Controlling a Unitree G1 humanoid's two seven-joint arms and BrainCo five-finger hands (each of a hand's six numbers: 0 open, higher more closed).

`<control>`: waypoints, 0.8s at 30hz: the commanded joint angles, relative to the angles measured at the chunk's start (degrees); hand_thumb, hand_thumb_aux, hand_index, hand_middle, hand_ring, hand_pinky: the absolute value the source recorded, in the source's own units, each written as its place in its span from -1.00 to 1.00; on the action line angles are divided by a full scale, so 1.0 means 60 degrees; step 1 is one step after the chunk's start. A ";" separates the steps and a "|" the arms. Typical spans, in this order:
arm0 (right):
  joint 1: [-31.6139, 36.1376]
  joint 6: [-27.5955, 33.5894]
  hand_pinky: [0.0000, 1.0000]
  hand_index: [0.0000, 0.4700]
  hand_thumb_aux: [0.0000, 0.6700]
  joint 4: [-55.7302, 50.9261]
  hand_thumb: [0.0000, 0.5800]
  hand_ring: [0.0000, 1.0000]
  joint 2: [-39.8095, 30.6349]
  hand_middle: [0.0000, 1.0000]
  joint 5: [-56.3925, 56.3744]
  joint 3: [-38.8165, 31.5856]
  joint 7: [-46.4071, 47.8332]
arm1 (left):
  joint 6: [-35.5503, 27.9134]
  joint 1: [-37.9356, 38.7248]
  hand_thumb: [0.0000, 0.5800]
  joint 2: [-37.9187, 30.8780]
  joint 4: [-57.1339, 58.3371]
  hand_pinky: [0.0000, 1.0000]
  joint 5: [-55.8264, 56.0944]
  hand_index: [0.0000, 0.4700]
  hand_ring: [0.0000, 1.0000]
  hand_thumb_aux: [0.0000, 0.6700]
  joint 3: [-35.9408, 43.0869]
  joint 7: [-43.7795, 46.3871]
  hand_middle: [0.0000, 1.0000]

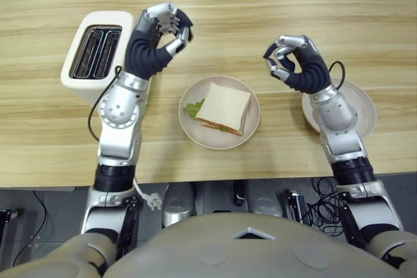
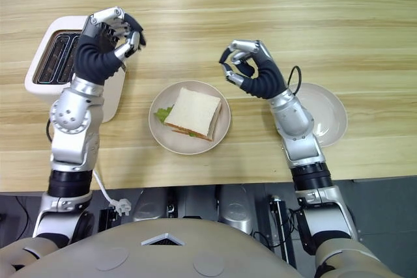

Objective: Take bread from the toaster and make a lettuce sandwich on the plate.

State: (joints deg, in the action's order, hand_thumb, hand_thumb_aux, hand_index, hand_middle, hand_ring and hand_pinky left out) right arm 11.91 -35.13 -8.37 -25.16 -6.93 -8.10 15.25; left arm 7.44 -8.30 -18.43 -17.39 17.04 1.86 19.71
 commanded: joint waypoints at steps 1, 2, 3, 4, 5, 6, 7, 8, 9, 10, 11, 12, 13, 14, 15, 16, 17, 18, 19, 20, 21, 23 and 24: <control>-0.0481 0.1129 1.00 0.96 1.00 0.0233 1.00 1.00 -0.0301 1.00 -0.1773 -0.0147 0.2197 | -0.0999 0.0757 1.00 -0.0690 -0.0506 1.00 0.1400 0.96 1.00 1.00 -0.0097 0.1496 1.00; -0.0672 0.1411 1.00 0.96 1.00 0.0318 1.00 1.00 -0.0511 1.00 -0.2114 -0.0266 0.2929 | -0.1073 0.1000 1.00 -0.0890 -0.0524 1.00 0.1491 0.96 1.00 1.00 -0.0058 0.1823 1.00; -0.0838 0.1593 1.00 0.96 1.00 0.0348 1.00 1.00 -0.0676 1.00 -0.2348 -0.0280 0.3498 | -0.1092 0.1232 1.00 -0.1054 -0.0491 1.00 0.1474 0.96 1.00 1.00 -0.0027 0.2076 1.00; -0.1033 0.2028 1.00 0.96 1.00 0.0437 1.00 1.00 -0.0913 1.00 -0.2809 -0.0296 0.4250 | -0.1145 0.1506 1.00 -0.1260 -0.0440 1.00 0.1454 0.96 1.00 1.00 0.0048 0.2387 1.00; -0.1198 0.2252 1.00 0.96 1.00 0.0493 1.00 1.00 -0.1117 1.00 -0.3127 -0.0267 0.4876 | -0.1106 0.1757 1.00 -0.1435 -0.0390 1.00 0.1394 0.96 1.00 1.00 0.0131 0.2697 1.00; -0.1334 0.2484 1.00 0.96 1.00 0.0521 1.00 1.00 -0.1301 1.00 -0.3364 -0.0195 0.5334 | -0.1085 0.1999 1.00 -0.1602 -0.0324 1.00 0.1289 0.96 1.00 1.00 0.0214 0.2958 1.00; -0.1468 0.2808 1.00 0.96 1.00 0.0561 1.00 1.00 -0.1500 1.00 -0.3605 -0.0147 0.5826 | -0.1028 0.2240 1.00 -0.1795 -0.0228 1.00 0.1117 0.96 1.00 1.00 0.0320 0.3238 1.00; -0.1588 0.3015 1.00 0.96 1.00 0.0559 1.00 1.00 -0.1685 1.00 -0.3684 -0.0123 0.6223 | -0.0944 0.2493 1.00 -0.1992 -0.0123 1.00 0.0910 0.96 1.00 1.00 0.0427 0.3497 1.00; -0.1661 0.3113 1.00 0.96 1.00 0.0485 1.00 1.00 -0.1823 1.00 -0.3599 -0.0112 0.6467 | -0.0883 0.2744 1.00 -0.2169 -0.0022 1.00 0.0729 0.96 1.00 1.00 0.0512 0.3706 1.00; -0.1727 0.3222 1.00 0.96 1.00 0.0406 1.00 1.00 -0.1961 1.00 -0.3473 -0.0152 0.6746 | -0.0839 0.2978 1.00 -0.2336 0.0055 1.00 0.0575 0.96 1.00 1.00 0.0582 0.3899 1.00; -0.1803 0.3275 1.00 0.96 1.00 0.0337 1.00 1.00 -0.2098 1.00 -0.3319 -0.0224 0.7032 | -0.0776 0.3198 1.00 -0.2510 0.0108 1.00 0.0409 0.96 1.00 1.00 0.0666 0.4076 1.00; -0.1885 0.3286 1.00 0.96 1.00 0.0297 1.00 1.00 -0.2213 1.00 -0.3138 -0.0308 0.7264 | -0.0694 0.3392 1.00 -0.2659 0.0176 1.00 0.0228 0.96 1.00 1.00 0.0755 0.4240 1.00; -0.2039 0.3359 1.00 0.96 1.00 0.0346 1.00 1.00 -0.2370 1.00 -0.2979 -0.0469 0.7592 | -0.0598 0.3592 1.00 -0.2848 0.0250 1.00 -0.0034 0.96 1.00 1.00 0.0911 0.4445 1.00; -0.2143 0.3405 1.00 0.96 1.00 0.0386 1.00 1.00 -0.2457 1.00 -0.2870 -0.0559 0.7811 | -0.0527 0.3712 1.00 -0.2961 0.0304 1.00 -0.0212 0.96 1.00 1.00 0.1016 0.4580 1.00; -0.2226 0.3416 1.00 0.96 1.00 0.0431 1.00 1.00 -0.2539 1.00 -0.2660 -0.0661 0.7939 | -0.0483 0.3802 1.00 -0.3066 0.0337 1.00 -0.0415 0.96 1.00 1.00 0.1139 0.4681 1.00; -0.2280 0.3350 1.00 0.96 1.00 0.0414 1.00 1.00 -0.2600 1.00 -0.2348 -0.0770 0.8025 | -0.0436 0.3866 1.00 -0.3181 0.0365 1.00 -0.0688 0.96 1.00 1.00 0.1290 0.4747 1.00; -0.2287 0.3218 1.00 0.96 1.00 0.0327 1.00 1.00 -0.2623 1.00 -0.1915 -0.0877 0.7986 | -0.0350 0.3906 1.00 -0.3285 0.0435 1.00 -0.1085 0.96 1.00 1.00 0.1463 0.4755 1.00; -0.2223 0.2921 1.00 0.96 1.00 0.0131 1.00 1.00 -0.2615 1.00 -0.1209 -0.1010 0.7722 | -0.0243 0.3898 1.00 -0.3400 0.0554 1.00 -0.1579 0.96 1.00 1.00 0.1666 0.4709 1.00; -0.2068 0.2543 1.00 0.96 1.00 -0.0165 1.00 1.00 -0.2590 1.00 -0.0167 -0.1223 0.7216 | -0.0035 0.3717 1.00 -0.3529 0.0909 1.00 -0.2491 0.96 1.00 1.00 0.1971 0.4497 1.00; -0.1956 0.2277 1.00 0.96 1.00 -0.0375 1.00 1.00 -0.2555 1.00 0.0557 -0.1351 0.6854 | 0.0117 0.3575 1.00 -0.3599 0.1172 1.00 -0.3123 0.96 1.00 1.00 0.2169 0.4340 1.00; -0.1833 0.2038 1.00 0.96 1.00 -0.0544 1.00 1.00 -0.2505 1.00 0.1249 -0.1454 0.6435 | 0.0267 0.3382 1.00 -0.3617 0.1468 1.00 -0.3712 0.96 1.00 1.00 0.2336 0.4130 1.00; -0.1464 0.1625 1.00 0.96 1.00 -0.0918 1.00 1.00 -0.2372 1.00 0.2635 -0.1691 0.5471 | 0.0534 0.2835 1.00 -0.3487 0.2126 1.00 -0.4724 0.96 1.00 1.00 0.2669 0.3586 1.00; -0.1311 0.1429 1.00 0.96 1.00 -0.1098 1.00 1.00 -0.2328 1.00 0.3234 -0.1812 0.5055 | 0.0660 0.2591 1.00 -0.3402 0.2419 1.00 -0.5171 0.96 1.00 1.00 0.2816 0.3334 1.00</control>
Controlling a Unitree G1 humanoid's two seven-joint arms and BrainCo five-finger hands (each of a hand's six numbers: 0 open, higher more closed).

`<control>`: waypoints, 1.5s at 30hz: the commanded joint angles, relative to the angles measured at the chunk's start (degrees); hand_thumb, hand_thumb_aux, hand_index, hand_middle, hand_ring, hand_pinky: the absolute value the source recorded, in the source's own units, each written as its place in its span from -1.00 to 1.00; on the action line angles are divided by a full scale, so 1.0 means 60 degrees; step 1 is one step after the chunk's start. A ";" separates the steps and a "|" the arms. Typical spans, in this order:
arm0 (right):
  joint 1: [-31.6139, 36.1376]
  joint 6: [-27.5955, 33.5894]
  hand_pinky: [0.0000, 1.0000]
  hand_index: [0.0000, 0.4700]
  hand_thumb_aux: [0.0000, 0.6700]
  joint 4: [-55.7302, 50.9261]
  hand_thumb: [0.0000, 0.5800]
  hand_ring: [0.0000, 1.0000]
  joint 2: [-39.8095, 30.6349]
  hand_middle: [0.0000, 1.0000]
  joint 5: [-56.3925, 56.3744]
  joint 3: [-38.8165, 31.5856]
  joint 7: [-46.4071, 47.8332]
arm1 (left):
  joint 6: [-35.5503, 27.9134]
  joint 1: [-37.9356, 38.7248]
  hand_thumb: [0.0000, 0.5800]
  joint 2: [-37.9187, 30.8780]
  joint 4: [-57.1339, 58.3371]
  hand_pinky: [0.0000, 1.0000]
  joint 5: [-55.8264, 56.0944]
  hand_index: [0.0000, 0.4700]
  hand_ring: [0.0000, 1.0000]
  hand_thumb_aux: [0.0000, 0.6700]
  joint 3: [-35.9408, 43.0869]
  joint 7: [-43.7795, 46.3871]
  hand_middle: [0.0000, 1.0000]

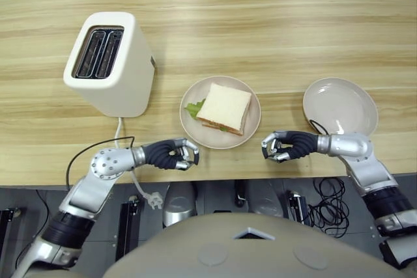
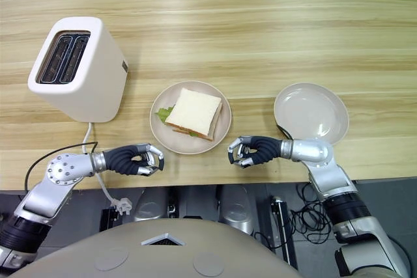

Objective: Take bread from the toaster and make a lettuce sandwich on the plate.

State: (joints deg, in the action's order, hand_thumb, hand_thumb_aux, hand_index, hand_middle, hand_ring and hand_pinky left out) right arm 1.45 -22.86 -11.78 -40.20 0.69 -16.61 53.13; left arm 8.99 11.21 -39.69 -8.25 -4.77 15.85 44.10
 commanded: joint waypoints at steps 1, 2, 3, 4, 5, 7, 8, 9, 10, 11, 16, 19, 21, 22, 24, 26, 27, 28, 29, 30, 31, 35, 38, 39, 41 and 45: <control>0.0578 -0.0775 1.00 0.96 1.00 -0.0707 1.00 1.00 0.0250 1.00 0.2503 -0.0555 -0.1598 | 0.0490 -0.0950 1.00 0.0249 0.1248 1.00 -0.2078 0.96 1.00 1.00 0.0752 -0.0976 1.00; 0.0666 -0.0888 1.00 0.96 1.00 -0.0835 1.00 1.00 0.0305 1.00 0.2835 -0.0660 -0.1806 | 0.0559 -0.1125 1.00 0.0320 0.1486 1.00 -0.2431 0.96 1.00 1.00 0.0927 -0.1136 1.00; 0.0714 -0.0980 1.00 0.96 1.00 -0.0920 1.00 1.00 0.0352 1.00 0.3044 -0.0761 -0.1922 | 0.0618 -0.1266 1.00 0.0359 0.1680 1.00 -0.2804 0.96 1.00 1.00 0.1106 -0.1286 1.00; 0.0754 -0.1079 1.00 0.96 1.00 -0.0989 1.00 1.00 0.0398 1.00 0.3233 -0.0846 -0.2060 | 0.0684 -0.1377 1.00 0.0415 0.1851 1.00 -0.3093 0.96 1.00 1.00 0.1252 -0.1421 1.00; 0.0793 -0.1146 1.00 0.96 1.00 -0.1014 1.00 1.00 0.0445 1.00 0.3454 -0.0966 -0.2165 | 0.0760 -0.1524 1.00 0.0576 0.2006 1.00 -0.3292 0.96 1.00 1.00 0.1399 -0.1545 1.00; 0.0866 -0.1258 1.00 0.96 1.00 -0.1077 1.00 1.00 0.0529 1.00 0.3853 -0.1146 -0.2410 | 0.0873 -0.1895 1.00 0.0841 0.2341 1.00 -0.3814 0.96 1.00 1.00 0.1694 -0.1871 1.00; 0.0901 -0.1281 1.00 0.96 1.00 -0.1107 1.00 1.00 0.0551 1.00 0.3981 -0.1209 -0.2482 | 0.0955 -0.2069 1.00 0.0979 0.2537 1.00 -0.3975 0.96 1.00 1.00 0.1768 -0.2023 1.00; 0.0951 -0.1317 1.00 0.96 1.00 -0.1169 1.00 1.00 0.0592 1.00 0.4082 -0.1260 -0.2552 | 0.1035 -0.2253 1.00 0.1125 0.2744 1.00 -0.4104 0.96 1.00 1.00 0.1806 -0.2216 1.00; 0.1021 -0.1343 1.00 0.96 1.00 -0.1236 1.00 1.00 0.0657 1.00 0.4164 -0.1294 -0.2625 | 0.1111 -0.2449 1.00 0.1269 0.2936 1.00 -0.4227 0.96 1.00 1.00 0.1829 -0.2427 1.00; 0.1076 -0.1367 1.00 0.96 1.00 -0.1290 1.00 1.00 0.0703 1.00 0.4215 -0.1319 -0.2680 | 0.1171 -0.2572 1.00 0.1363 0.3066 1.00 -0.4312 0.96 1.00 1.00 0.1833 -0.2573 1.00; 0.2028 -0.1410 1.00 0.96 1.00 -0.2339 1.00 1.00 0.1022 1.00 0.4650 -0.1326 -0.3379 | 0.1518 -0.4088 1.00 0.2040 0.4684 1.00 -0.4788 0.96 1.00 1.00 0.1660 -0.4063 1.00; 0.2842 -0.1366 1.00 0.96 1.00 -0.3363 1.00 1.00 0.1161 1.00 0.4969 -0.1387 -0.3778 | 0.1733 -0.4943 1.00 0.2308 0.5848 1.00 -0.4886 0.96 1.00 1.00 0.1693 -0.4545 1.00; 0.3478 -0.1257 1.00 0.96 1.00 -0.4152 1.00 1.00 0.1240 1.00 0.5383 -0.1570 -0.4053 | 0.1890 -0.5721 1.00 0.2599 0.6983 1.00 -0.4997 0.96 1.00 1.00 0.1825 -0.4867 1.00; 0.3749 -0.1249 1.00 0.96 1.00 -0.4527 1.00 1.00 0.1340 1.00 0.5445 -0.1625 -0.4133 | 0.2015 -0.6055 1.00 0.2777 0.7576 1.00 -0.4965 0.96 1.00 1.00 0.1866 -0.4971 1.00; 0.4321 -0.1257 1.00 0.96 1.00 -0.5357 1.00 1.00 0.1613 1.00 0.5469 -0.1725 -0.4222 | 0.2211 -0.6658 1.00 0.3137 0.8746 1.00 -0.4979 0.96 1.00 1.00 0.1957 -0.5219 1.00; 0.4966 -0.1267 1.00 0.96 1.00 -0.6278 1.00 1.00 0.1880 1.00 0.5628 -0.1860 -0.4465 | 0.2361 -0.7186 1.00 0.3459 0.9817 1.00 -0.5059 0.96 1.00 1.00 0.2053 -0.5486 1.00; 0.5297 -0.1269 1.00 0.96 1.00 -0.6779 1.00 1.00 0.2049 1.00 0.5607 -0.1867 -0.4530 | 0.2417 -0.7423 1.00 0.3631 1.0309 1.00 -0.5037 0.96 1.00 1.00 0.2054 -0.5575 1.00; 0.5652 -0.1261 1.00 0.96 1.00 -0.7312 1.00 1.00 0.2219 1.00 0.5628 -0.1876 -0.4694 | 0.2475 -0.7660 1.00 0.3790 1.0783 1.00 -0.5042 0.96 1.00 1.00 0.2074 -0.5688 1.00; 0.6005 -0.1227 1.00 0.96 1.00 -0.7866 1.00 1.00 0.2387 1.00 0.5670 -0.1887 -0.4858 | 0.2526 -0.7887 1.00 0.3935 1.1235 1.00 -0.5065 0.96 1.00 1.00 0.2093 -0.5812 1.00; 0.6295 -0.1179 1.00 0.96 1.00 -0.8345 1.00 1.00 0.2546 1.00 0.5666 -0.1861 -0.4950 | 0.2547 -0.8078 1.00 0.4065 1.1625 1.00 -0.5066 0.96 1.00 1.00 0.2088 -0.5919 1.00; 0.6537 -0.1111 1.00 0.96 1.00 -0.8759 1.00 1.00 0.2703 1.00 0.5654 -0.1826 -0.5070 | 0.2548 -0.8242 1.00 0.4178 1.1964 1.00 -0.5058 0.96 1.00 1.00 0.2069 -0.6033 1.00; 0.7030 -0.0884 1.00 0.96 1.00 -0.9907 1.00 1.00 0.3175 1.00 0.5695 -0.1801 -0.5525 | 0.2364 -0.8822 1.00 0.4347 1.2981 1.00 -0.5352 0.96 1.00 1.00 0.2207 -0.6905 1.00; 0.7029 -0.1055 1.00 0.96 1.00 -1.0160 1.00 1.00 0.3273 1.00 0.5593 -0.1704 -0.5727 | 0.2409 -0.9030 1.00 0.4313 1.3293 1.00 -0.5324 0.96 1.00 1.00 0.2131 -0.7398 1.00; 0.7018 -0.1193 1.00 0.96 1.00 -1.0163 1.00 1.00 0.3277 1.00 0.5491 -0.1612 -0.5792 | 0.2479 -0.9049 1.00 0.4283 1.3335 1.00 -0.5246 0.96 1.00 1.00 0.2059 -0.7551 1.00; 0.6973 -0.1588 1.00 0.96 1.00 -1.0150 1.00 1.00 0.3241 1.00 0.5176 -0.1313 -0.6010 | 0.2693 -0.8991 1.00 0.4235 1.3347 1.00 -0.5014 0.96 1.00 1.00 0.1848 -0.7891 1.00; 0.6625 -0.3029 1.00 0.96 1.00 -0.9819 1.00 1.00 0.3137 1.00 0.4020 -0.0325 -0.6227 | 0.3673 -0.8587 1.00 0.4217 1.2882 1.00 -0.4146 0.96 1.00 1.00 0.1079 -0.8308 1.00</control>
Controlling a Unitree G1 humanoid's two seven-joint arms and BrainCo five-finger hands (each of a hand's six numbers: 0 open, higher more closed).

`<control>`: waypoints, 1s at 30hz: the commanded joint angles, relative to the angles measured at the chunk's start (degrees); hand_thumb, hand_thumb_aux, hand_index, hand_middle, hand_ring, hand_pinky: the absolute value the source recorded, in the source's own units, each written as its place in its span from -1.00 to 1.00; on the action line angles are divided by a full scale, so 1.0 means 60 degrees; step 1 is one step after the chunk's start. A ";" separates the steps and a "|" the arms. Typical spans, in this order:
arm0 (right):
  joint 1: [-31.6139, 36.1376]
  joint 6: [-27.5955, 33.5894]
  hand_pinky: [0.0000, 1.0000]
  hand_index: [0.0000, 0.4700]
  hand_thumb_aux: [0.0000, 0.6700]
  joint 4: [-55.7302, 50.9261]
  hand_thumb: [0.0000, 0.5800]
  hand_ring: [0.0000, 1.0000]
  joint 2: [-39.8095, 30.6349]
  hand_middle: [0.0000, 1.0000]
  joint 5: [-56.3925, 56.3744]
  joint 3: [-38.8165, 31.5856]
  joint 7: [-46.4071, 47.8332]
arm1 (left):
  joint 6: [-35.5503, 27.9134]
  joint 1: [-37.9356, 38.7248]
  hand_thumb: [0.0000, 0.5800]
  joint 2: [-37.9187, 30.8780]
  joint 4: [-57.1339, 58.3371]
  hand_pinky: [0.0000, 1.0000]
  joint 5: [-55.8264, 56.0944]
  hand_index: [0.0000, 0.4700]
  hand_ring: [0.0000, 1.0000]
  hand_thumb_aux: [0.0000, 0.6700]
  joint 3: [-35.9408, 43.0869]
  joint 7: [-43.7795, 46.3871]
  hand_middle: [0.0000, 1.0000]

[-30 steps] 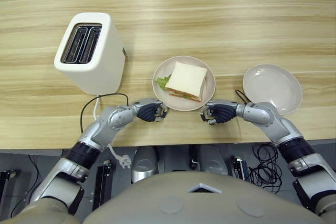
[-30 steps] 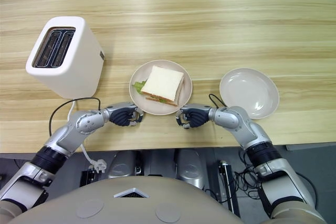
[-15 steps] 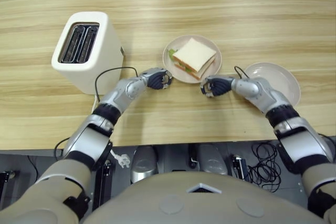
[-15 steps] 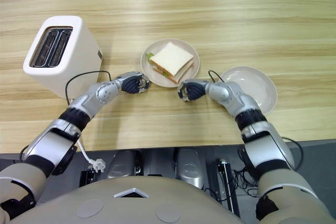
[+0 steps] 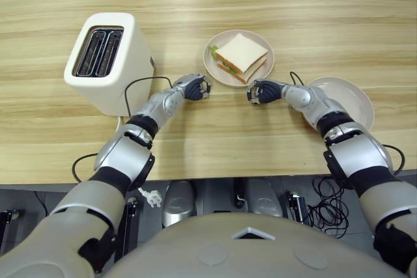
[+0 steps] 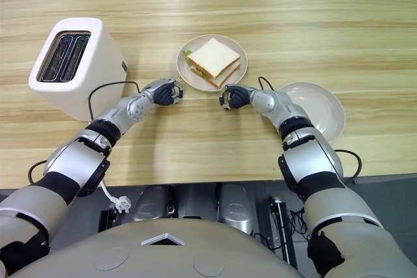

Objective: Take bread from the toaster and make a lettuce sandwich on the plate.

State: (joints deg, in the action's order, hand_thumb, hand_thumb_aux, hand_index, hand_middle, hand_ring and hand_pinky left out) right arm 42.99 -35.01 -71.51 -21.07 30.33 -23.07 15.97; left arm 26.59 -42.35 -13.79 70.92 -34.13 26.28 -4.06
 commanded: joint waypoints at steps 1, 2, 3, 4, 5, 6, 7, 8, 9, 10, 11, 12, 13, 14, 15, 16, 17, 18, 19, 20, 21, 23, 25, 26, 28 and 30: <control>-0.0456 -0.1429 0.51 0.26 0.29 0.0316 0.75 0.51 -0.0043 0.51 -0.1379 0.1098 0.0060 | 0.1095 0.0516 1.00 -0.0117 -0.0630 1.00 0.1101 0.96 1.00 1.00 -0.0951 -0.0289 1.00; -0.0661 -0.1898 -1.00 -1.00 -1.00 0.0570 -1.00 -1.00 0.0010 -1.00 -0.2019 0.1543 0.0253 | 0.1492 0.0804 1.00 -0.0089 -0.1166 1.00 0.1697 0.96 1.00 1.00 -0.1378 -0.0103 1.00; -0.0879 -0.2304 -1.00 -1.00 -1.00 0.0869 -1.00 -1.00 0.0072 -1.00 -0.2654 0.1952 0.0451 | 0.1816 0.1137 0.94 -0.0029 -0.1791 1.00 0.2347 0.63 1.00 0.66 -0.1781 0.0173 1.00; -0.1095 -0.2638 -1.00 -1.00 -1.00 0.1163 -1.00 -1.00 0.0112 -1.00 -0.3180 0.2280 0.0612 | 0.2010 0.1467 0.49 0.0033 -0.2431 -0.04 0.2906 -0.03 -0.04 -0.01 -0.2081 0.0469 -0.04; -0.1308 -0.2915 -1.00 -1.00 -1.00 0.1455 -1.00 -1.00 0.0172 -1.00 -0.3683 0.2583 0.0747 | 0.2073 0.1863 -0.97 0.0115 -0.3199 -1.00 0.3486 -0.98 -1.00 -0.98 -0.2339 0.0799 -1.00; -0.1501 -0.3056 -1.00 -1.00 -1.00 0.1709 -1.00 -1.00 0.0252 -1.00 -0.4164 0.2883 0.0849 | 0.1968 0.2307 -1.00 0.0233 -0.4033 -1.00 0.4128 -1.00 -1.00 -1.00 -0.2550 0.1191 -1.00; -0.1675 -0.3158 -1.00 -1.00 -1.00 0.1915 -1.00 -1.00 0.0304 -1.00 -0.4543 0.3130 0.0910 | 0.1776 0.2714 -1.00 0.0356 -0.4765 -1.00 0.4686 -1.00 -1.00 -1.00 -0.2705 0.1547 -1.00; -0.1863 -0.3207 -1.00 -1.00 -1.00 0.2172 -1.00 -1.00 0.0398 -1.00 -0.4940 0.3370 0.0978 | 0.1570 0.3166 -1.00 0.0461 -0.5524 -1.00 0.5118 -1.00 -1.00 -1.00 -0.2825 0.1776 -1.00; -0.2064 -0.3266 -1.00 -1.00 -1.00 0.2526 -1.00 -1.00 0.0533 -1.00 -0.5420 0.3595 0.1105 | 0.1335 0.3577 -1.00 0.0565 -0.6191 -1.00 0.5447 -1.00 -1.00 -1.00 -0.2919 0.1925 -1.00; -0.2279 -0.3314 -1.00 -1.00 -1.00 0.2949 -1.00 -1.00 0.0660 -1.00 -0.5778 0.3774 0.1139 | 0.1028 0.3948 -1.00 0.0687 -0.6799 -1.00 0.5753 -1.00 -1.00 -1.00 -0.3017 0.2047 -1.00; -0.2478 -0.3270 -1.00 -1.00 -1.00 0.3351 -1.00 -1.00 0.0752 -1.00 -0.5931 0.3833 0.1153 | 0.0810 0.4247 -1.00 0.0777 -0.7260 -1.00 0.5944 -1.00 -1.00 -1.00 -0.3100 0.2094 -1.00; -0.2636 -0.3315 -1.00 -1.00 -1.00 0.3700 -1.00 -1.00 0.0773 -1.00 -0.5735 0.3775 0.1003 | 0.0719 0.4457 -1.00 0.0805 -0.7554 -1.00 0.5913 -1.00 -1.00 -1.00 -0.3166 0.2022 -1.00; -0.2769 -0.3452 -1.00 -1.00 -1.00 0.4081 -1.00 -1.00 0.0819 -1.00 -0.5528 0.3730 0.0865 | 0.0642 0.4624 -1.00 0.0832 -0.7792 -1.00 0.5840 -1.00 -1.00 -1.00 -0.3260 0.1906 -1.00; -0.2861 -0.3437 -1.00 -1.00 -1.00 0.4417 -1.00 -1.00 0.0933 -1.00 -0.5608 0.3721 0.0861 | 0.0557 0.4738 -1.00 0.0881 -0.7982 -1.00 0.5885 -1.00 -1.00 -1.00 -0.3376 0.1821 -1.00; -0.2936 -0.3329 -1.00 -1.00 -1.00 0.4782 -1.00 -1.00 0.1092 -1.00 -0.5808 0.3717 0.0893 | 0.0456 0.4828 -1.00 0.0968 -0.8178 -1.00 0.6009 -1.00 -1.00 -1.00 -0.3552 0.1696 -1.00; -0.2975 -0.3359 -1.00 -1.00 -1.00 0.5070 -1.00 -1.00 0.1281 -1.00 -0.5917 0.3753 0.0797 | 0.0436 0.4884 -1.00 0.1072 -0.8357 -1.00 0.6082 -1.00 -1.00 -1.00 -0.3762 0.1508 -1.00; -0.3002 -0.3375 -1.00 -1.00 -1.00 0.5275 -1.00 -1.00 0.1468 -1.00 -0.6019 0.3811 0.0676 | 0.0488 0.4915 -1.00 0.1154 -0.8487 -1.00 0.6073 -1.00 -1.00 -1.00 -0.3923 0.1332 -1.00; -0.3009 -0.3362 -1.00 -1.00 -1.00 0.5395 -1.00 -1.00 0.1689 -1.00 -0.6107 0.3904 0.0507 | 0.0620 0.4926 -1.00 0.1209 -0.8572 -1.00 0.5947 -1.00 -1.00 -1.00 -0.4023 0.1169 -1.00; -0.2981 -0.3441 -1.00 -1.00 -1.00 0.5357 -1.00 -1.00 0.1922 -1.00 -0.6026 0.4035 0.0176 | 0.0684 0.4948 -1.00 0.1301 -0.8630 -1.00 0.5903 -1.00 -1.00 -1.00 -0.4101 0.1061 -1.00; -0.2976 -0.3504 -1.00 -1.00 -1.00 0.5326 -1.00 -1.00 0.2112 -1.00 -0.5906 0.4147 -0.0147 | 0.0678 0.4976 -1.00 0.1382 -0.8689 -1.00 0.5941 -1.00 -1.00 -1.00 -0.4127 0.1061 -1.00; -0.2980 -0.3570 -1.00 -1.00 -1.00 0.5258 -1.00 -1.00 0.2281 -1.00 -0.5755 0.4197 -0.0400 | 0.0699 0.5018 -1.00 0.1439 -0.8763 -1.00 0.5938 -1.00 -1.00 -1.00 -0.4128 0.1078 -1.00; -0.3140 -0.3704 -1.00 -1.00 -1.00 0.5255 -1.00 -1.00 0.2460 -1.00 -0.5286 0.4232 -0.0822 | 0.0838 0.5173 -1.00 0.1482 -0.9001 -1.00 0.5605 -1.00 -1.00 -1.00 -0.4082 0.0954 -1.00; -0.3341 -0.3616 -1.00 -1.00 -1.00 0.5286 -1.00 -1.00 0.2579 -1.00 -0.5364 0.4295 -0.0979 | 0.0922 0.5316 -1.00 0.1525 -0.9211 -1.00 0.5366 -1.00 -1.00 -1.00 -0.4050 0.0833 -1.00; -0.3438 -0.3579 -1.00 -1.00 -1.00 0.5296 -1.00 -1.00 0.2576 -1.00 -0.5333 0.4338 -0.1102 | 0.0938 0.5384 -1.00 0.1551 -0.9313 -1.00 0.5265 -1.00 -1.00 -1.00 -0.4043 0.0769 -1.00; -0.3602 -0.3530 -1.00 -1.00 -1.00 0.5449 -1.00 -1.00 0.2510 -1.00 -0.5241 0.4449 -0.1359 | 0.1007 0.5447 -1.00 0.1581 -0.9403 -1.00 0.4993 -1.00 -1.00 -1.00 -0.4013 0.0645 -1.00; -0.3636 -0.3370 -1.00 -1.00 -1.00 0.5598 -1.00 -1.00 0.2499 -1.00 -0.5375 0.4660 -0.1621 | 0.1090 0.5488 -1.00 0.1576 -0.9371 -1.00 0.4664 -1.00 -1.00 -1.00 -0.4027 0.0470 -1.00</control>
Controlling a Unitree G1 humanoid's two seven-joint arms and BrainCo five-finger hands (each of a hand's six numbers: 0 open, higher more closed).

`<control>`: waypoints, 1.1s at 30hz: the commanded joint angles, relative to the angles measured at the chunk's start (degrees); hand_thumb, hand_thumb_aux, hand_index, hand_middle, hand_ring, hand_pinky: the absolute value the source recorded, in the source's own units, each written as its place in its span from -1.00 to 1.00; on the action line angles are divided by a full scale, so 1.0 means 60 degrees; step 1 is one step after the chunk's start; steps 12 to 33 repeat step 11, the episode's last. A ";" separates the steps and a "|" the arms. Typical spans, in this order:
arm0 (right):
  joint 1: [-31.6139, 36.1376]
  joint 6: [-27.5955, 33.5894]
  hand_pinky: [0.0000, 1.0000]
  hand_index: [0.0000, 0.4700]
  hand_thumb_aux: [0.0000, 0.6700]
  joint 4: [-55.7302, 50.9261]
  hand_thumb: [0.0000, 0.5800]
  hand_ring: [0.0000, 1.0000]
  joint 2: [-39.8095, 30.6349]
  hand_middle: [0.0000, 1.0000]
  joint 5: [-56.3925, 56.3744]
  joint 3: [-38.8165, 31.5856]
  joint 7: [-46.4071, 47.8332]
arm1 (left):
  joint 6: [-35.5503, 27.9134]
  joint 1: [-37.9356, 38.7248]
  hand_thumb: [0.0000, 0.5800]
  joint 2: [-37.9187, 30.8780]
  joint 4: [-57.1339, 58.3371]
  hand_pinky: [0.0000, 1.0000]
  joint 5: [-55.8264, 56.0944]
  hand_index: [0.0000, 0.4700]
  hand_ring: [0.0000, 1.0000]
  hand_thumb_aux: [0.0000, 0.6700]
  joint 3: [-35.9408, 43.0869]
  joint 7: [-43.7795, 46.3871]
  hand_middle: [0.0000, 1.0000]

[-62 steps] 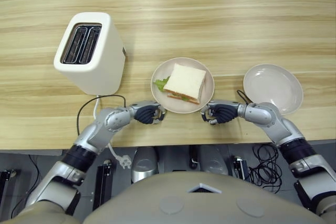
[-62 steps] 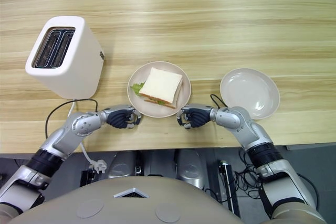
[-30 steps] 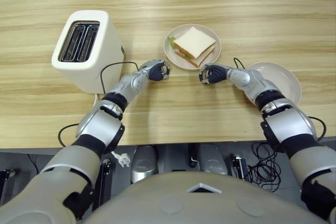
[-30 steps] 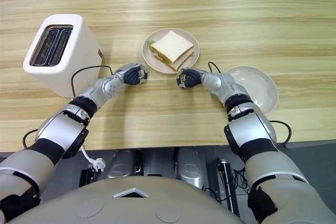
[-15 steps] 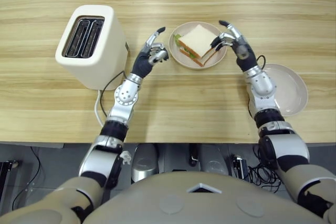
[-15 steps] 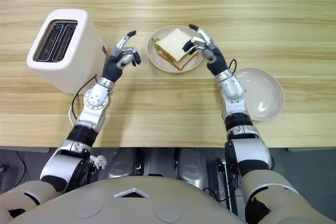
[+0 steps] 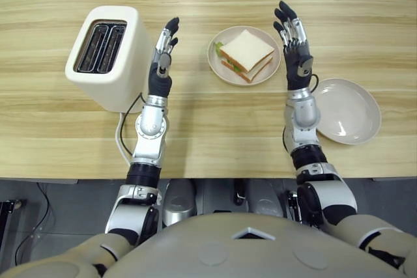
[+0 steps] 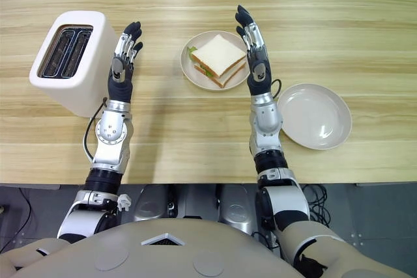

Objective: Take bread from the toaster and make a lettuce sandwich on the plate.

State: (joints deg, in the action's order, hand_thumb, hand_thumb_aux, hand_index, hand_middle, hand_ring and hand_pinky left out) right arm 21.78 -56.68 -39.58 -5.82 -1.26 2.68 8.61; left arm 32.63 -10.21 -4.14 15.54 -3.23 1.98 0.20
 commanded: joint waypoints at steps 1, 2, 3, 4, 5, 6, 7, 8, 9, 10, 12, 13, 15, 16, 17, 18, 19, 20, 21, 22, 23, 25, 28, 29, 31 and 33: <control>-0.0096 0.0338 -1.00 -1.00 -1.00 0.0320 -1.00 -1.00 -0.0042 -1.00 -0.0174 0.0469 -0.0499 | 0.0073 0.0167 -1.00 -0.0004 -0.0163 -1.00 -0.0498 -1.00 -1.00 -1.00 -0.0018 -0.0289 -1.00; -0.0090 0.0444 -1.00 -1.00 -1.00 0.0351 -1.00 -1.00 -0.0046 -1.00 -0.0210 0.0547 -0.0578 | 0.0039 0.0205 -1.00 0.0021 -0.0221 -1.00 -0.0486 -1.00 -1.00 -1.00 -0.0064 -0.0335 -1.00; -0.0089 0.0547 -1.00 -1.00 -1.00 0.0355 -1.00 -1.00 -0.0068 -1.00 -0.0165 0.0593 -0.0658 | 0.0011 0.0236 -1.00 0.0022 -0.0298 -1.00 -0.0547 -1.00 -1.00 -1.00 -0.0097 -0.0404 -1.00; -0.0104 0.0603 -1.00 -1.00 -1.00 0.0394 -1.00 -1.00 -0.0084 -1.00 -0.0059 0.0622 -0.0742 | -0.0019 0.0274 -1.00 0.0020 -0.0389 -1.00 -0.0618 -1.00 -1.00 -1.00 -0.0116 -0.0467 -1.00; -0.0116 0.0668 -1.00 -1.00 -1.00 0.0452 -1.00 -1.00 -0.0058 -1.00 -0.0046 0.0638 -0.0780 | -0.0050 0.0315 -1.00 0.0019 -0.0475 -1.00 -0.0670 -1.00 -1.00 -1.00 -0.0125 -0.0508 -1.00; -0.0122 0.0743 -1.00 -1.00 -1.00 0.0541 -1.00 -1.00 -0.0017 -1.00 -0.0036 0.0628 -0.0812 | -0.0068 0.0362 -1.00 0.0023 -0.0535 -1.00 -0.0711 -1.00 -1.00 -1.00 -0.0124 -0.0543 -1.00; -0.0134 0.0772 -1.00 -1.00 -1.00 0.0641 -1.00 -1.00 0.0016 -1.00 0.0049 0.0598 -0.0870 | -0.0057 0.0415 -1.00 0.0021 -0.0590 -1.00 -0.0774 -1.00 -1.00 -1.00 -0.0101 -0.0569 -1.00; -0.0164 0.0805 -1.00 -1.00 -1.00 0.0767 -1.00 -1.00 0.0061 -1.00 0.0095 0.0555 -0.0901 | -0.0028 0.0461 -1.00 0.0019 -0.0629 -1.00 -0.0873 -1.00 -1.00 -1.00 -0.0075 -0.0628 -1.00; -0.0211 0.0851 -1.00 -1.00 -1.00 0.0908 -1.00 -1.00 0.0122 -1.00 0.0096 0.0520 -0.0923 | -0.0014 0.0497 -1.00 0.0026 -0.0641 -1.00 -0.0947 -1.00 -1.00 -1.00 -0.0050 -0.0679 -1.00; -0.0275 0.0922 -1.00 -1.00 -1.00 0.1052 -1.00 -1.00 0.0190 -1.00 0.0080 0.0492 -0.0946 | -0.0013 0.0524 -1.00 0.0039 -0.0649 -1.00 -0.0988 -1.00 -1.00 -1.00 -0.0031 -0.0709 -1.00; -0.0349 0.0990 -1.00 -1.00 -1.00 0.1213 -1.00 -1.00 0.0259 -1.00 0.0054 0.0444 -0.0927 | -0.0010 0.0549 -1.00 0.0057 -0.0674 -1.00 -0.1035 -1.00 -1.00 -1.00 -0.0029 -0.0759 -1.00; -0.0349 0.0990 -1.00 -1.00 -1.00 0.1213 -1.00 -1.00 0.0259 -1.00 0.0054 0.0444 -0.0927 | -0.0010 0.0549 -1.00 0.0057 -0.0674 -1.00 -0.1035 -1.00 -1.00 -1.00 -0.0029 -0.0759 -1.00; -0.0349 0.0990 -1.00 -1.00 -1.00 0.1213 -1.00 -1.00 0.0259 -1.00 0.0054 0.0444 -0.0927 | -0.0010 0.0549 -1.00 0.0057 -0.0674 -1.00 -0.1035 -1.00 -1.00 -1.00 -0.0029 -0.0759 -1.00; -0.0349 0.0990 -1.00 -1.00 -1.00 0.1213 -1.00 -1.00 0.0259 -1.00 0.0054 0.0444 -0.0927 | -0.0010 0.0549 -1.00 0.0057 -0.0674 -1.00 -0.1035 -1.00 -1.00 -1.00 -0.0029 -0.0759 -1.00; -0.0349 0.0990 -1.00 -1.00 -1.00 0.1213 -1.00 -1.00 0.0259 -1.00 0.0054 0.0444 -0.0927 | -0.0010 0.0549 -1.00 0.0057 -0.0674 -1.00 -0.1035 -1.00 -1.00 -1.00 -0.0029 -0.0759 -1.00; -0.0349 0.0990 -1.00 -1.00 -1.00 0.1213 -1.00 -1.00 0.0259 -1.00 0.0054 0.0444 -0.0927 | -0.0010 0.0549 -1.00 0.0057 -0.0674 -1.00 -0.1035 -1.00 -1.00 -1.00 -0.0029 -0.0759 -1.00; -0.0349 0.0990 -1.00 -1.00 -1.00 0.1213 -1.00 -1.00 0.0259 -1.00 0.0054 0.0444 -0.0927 | -0.0010 0.0549 -1.00 0.0057 -0.0674 -1.00 -0.1035 -1.00 -1.00 -1.00 -0.0029 -0.0759 -1.00; -0.0349 0.0990 -1.00 -1.00 -1.00 0.1213 -1.00 -1.00 0.0259 -1.00 0.0054 0.0444 -0.0927 | -0.0010 0.0549 -1.00 0.0057 -0.0674 -1.00 -0.1035 -1.00 -1.00 -1.00 -0.0029 -0.0759 -1.00; -0.0349 0.0990 -1.00 -1.00 -1.00 0.1213 -1.00 -1.00 0.0259 -1.00 0.0054 0.0444 -0.0927 | -0.0010 0.0549 -1.00 0.0057 -0.0674 -1.00 -0.1035 -1.00 -1.00 -1.00 -0.0029 -0.0759 -1.00; -0.0349 0.0990 -1.00 -1.00 -1.00 0.1213 -1.00 -1.00 0.0259 -1.00 0.0054 0.0444 -0.0927 | -0.0010 0.0549 -1.00 0.0057 -0.0674 -1.00 -0.1035 -1.00 -1.00 -1.00 -0.0029 -0.0759 -1.00; -0.0349 0.0990 -1.00 -1.00 -1.00 0.1213 -1.00 -1.00 0.0259 -1.00 0.0054 0.0444 -0.0927 | -0.0010 0.0549 -1.00 0.0057 -0.0674 -1.00 -0.1035 -1.00 -1.00 -1.00 -0.0029 -0.0759 -1.00; -0.0349 0.0990 -1.00 -1.00 -1.00 0.1213 -1.00 -1.00 0.0259 -1.00 0.0054 0.0444 -0.0927 | -0.0010 0.0549 -1.00 0.0057 -0.0674 -1.00 -0.1035 -1.00 -1.00 -1.00 -0.0029 -0.0759 -1.00; -0.0349 0.0990 -1.00 -1.00 -1.00 0.1213 -1.00 -1.00 0.0259 -1.00 0.0054 0.0444 -0.0927 | -0.0010 0.0549 -1.00 0.0057 -0.0674 -1.00 -0.1035 -1.00 -1.00 -1.00 -0.0029 -0.0759 -1.00; -0.0349 0.0990 -1.00 -1.00 -1.00 0.1213 -1.00 -1.00 0.0259 -1.00 0.0054 0.0444 -0.0927 | -0.0010 0.0549 -1.00 0.0057 -0.0674 -1.00 -0.1035 -1.00 -1.00 -1.00 -0.0029 -0.0759 -1.00; -0.0349 0.0990 -1.00 -1.00 -1.00 0.1213 -1.00 -1.00 0.0259 -1.00 0.0054 0.0444 -0.0927 | -0.0010 0.0549 -1.00 0.0057 -0.0674 -1.00 -0.1035 -1.00 -1.00 -1.00 -0.0029 -0.0759 -1.00; -0.0349 0.0990 -1.00 -1.00 -1.00 0.1213 -1.00 -1.00 0.0259 -1.00 0.0054 0.0444 -0.0927 | -0.0010 0.0549 -1.00 0.0057 -0.0674 -1.00 -0.1035 -1.00 -1.00 -1.00 -0.0029 -0.0759 -1.00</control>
